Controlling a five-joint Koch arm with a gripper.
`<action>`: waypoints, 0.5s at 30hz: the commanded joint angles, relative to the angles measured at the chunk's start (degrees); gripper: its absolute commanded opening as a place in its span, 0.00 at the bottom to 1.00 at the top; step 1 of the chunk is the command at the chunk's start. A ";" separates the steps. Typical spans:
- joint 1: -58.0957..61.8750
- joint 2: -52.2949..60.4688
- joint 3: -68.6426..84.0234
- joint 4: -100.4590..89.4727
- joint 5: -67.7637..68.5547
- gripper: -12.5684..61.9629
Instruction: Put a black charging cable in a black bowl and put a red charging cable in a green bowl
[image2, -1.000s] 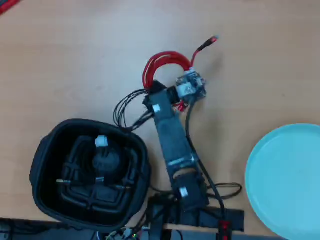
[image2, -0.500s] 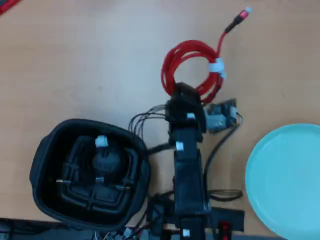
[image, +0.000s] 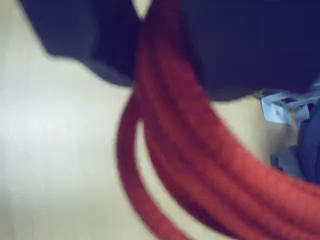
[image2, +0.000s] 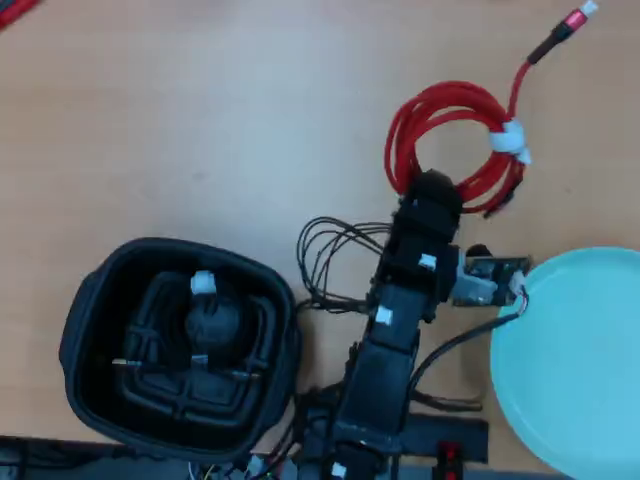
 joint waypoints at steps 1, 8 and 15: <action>4.04 1.14 -3.43 -9.76 -5.36 0.09; 23.99 -0.35 -2.20 -9.32 -7.65 0.09; 41.75 -8.09 1.32 -9.76 -7.47 0.09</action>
